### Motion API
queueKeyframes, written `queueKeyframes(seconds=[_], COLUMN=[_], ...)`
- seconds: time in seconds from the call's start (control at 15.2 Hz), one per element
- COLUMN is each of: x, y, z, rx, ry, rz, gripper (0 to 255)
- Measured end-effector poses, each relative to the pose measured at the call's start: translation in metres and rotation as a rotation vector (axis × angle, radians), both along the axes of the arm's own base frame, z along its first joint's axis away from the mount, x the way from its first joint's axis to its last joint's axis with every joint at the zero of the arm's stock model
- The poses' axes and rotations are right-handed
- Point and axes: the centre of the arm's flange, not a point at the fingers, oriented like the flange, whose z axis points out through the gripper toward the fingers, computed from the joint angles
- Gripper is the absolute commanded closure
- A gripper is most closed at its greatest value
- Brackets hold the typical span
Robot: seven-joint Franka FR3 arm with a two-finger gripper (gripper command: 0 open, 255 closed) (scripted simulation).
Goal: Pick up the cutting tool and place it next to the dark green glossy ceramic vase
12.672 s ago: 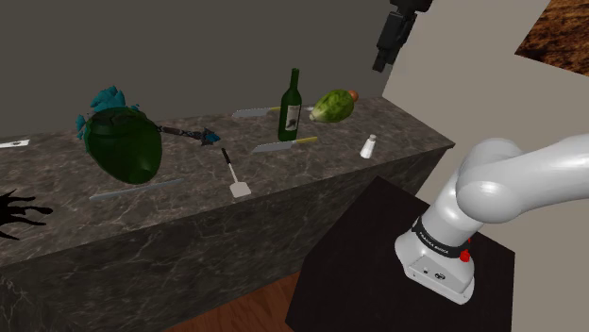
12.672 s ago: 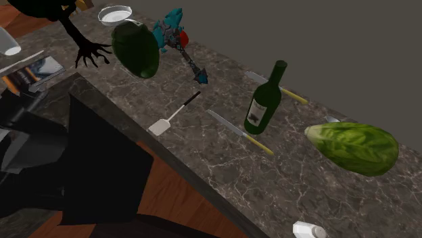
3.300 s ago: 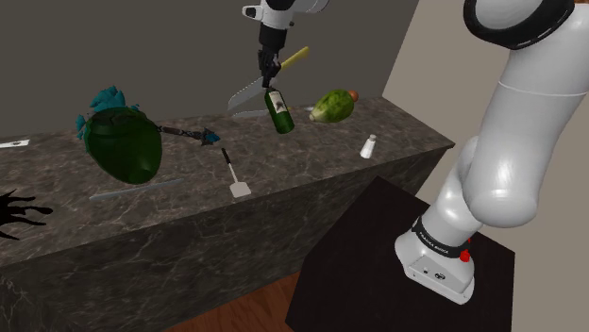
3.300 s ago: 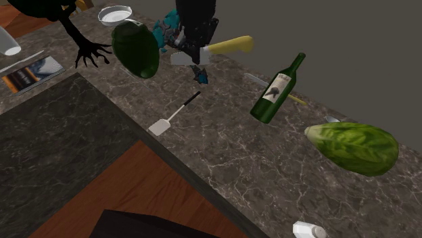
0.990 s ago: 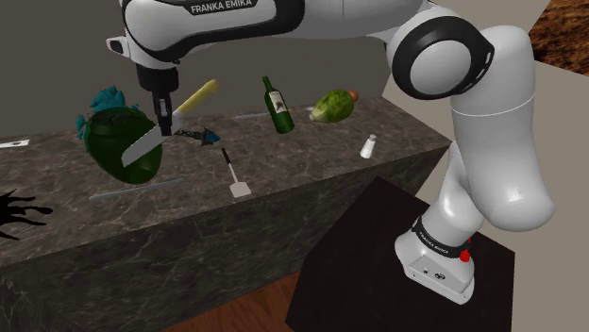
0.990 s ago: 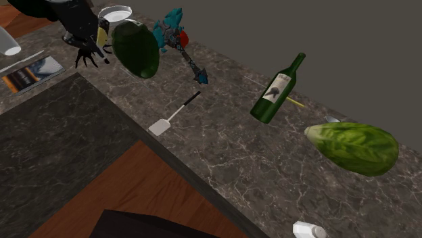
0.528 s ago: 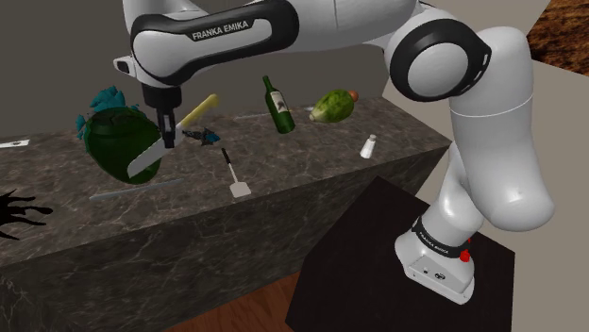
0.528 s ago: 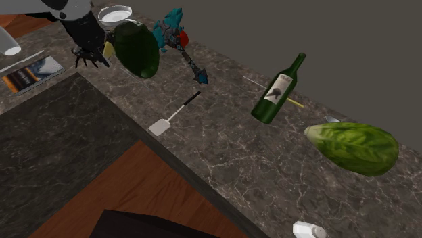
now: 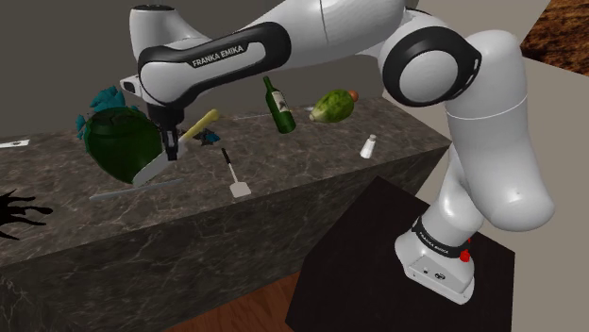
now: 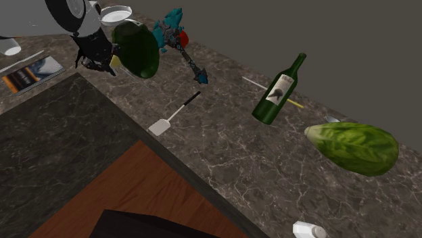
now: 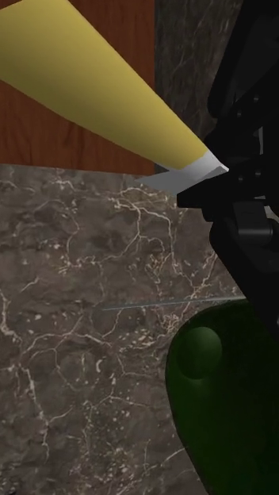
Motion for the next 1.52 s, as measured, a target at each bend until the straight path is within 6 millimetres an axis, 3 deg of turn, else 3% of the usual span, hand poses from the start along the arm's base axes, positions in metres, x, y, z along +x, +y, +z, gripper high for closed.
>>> queueKeyframes(seconds=[1.52], x=[0.000], y=[-0.004], z=[-0.117], rx=[0.000], ry=[-0.005], rz=[-0.003], gripper=[255])
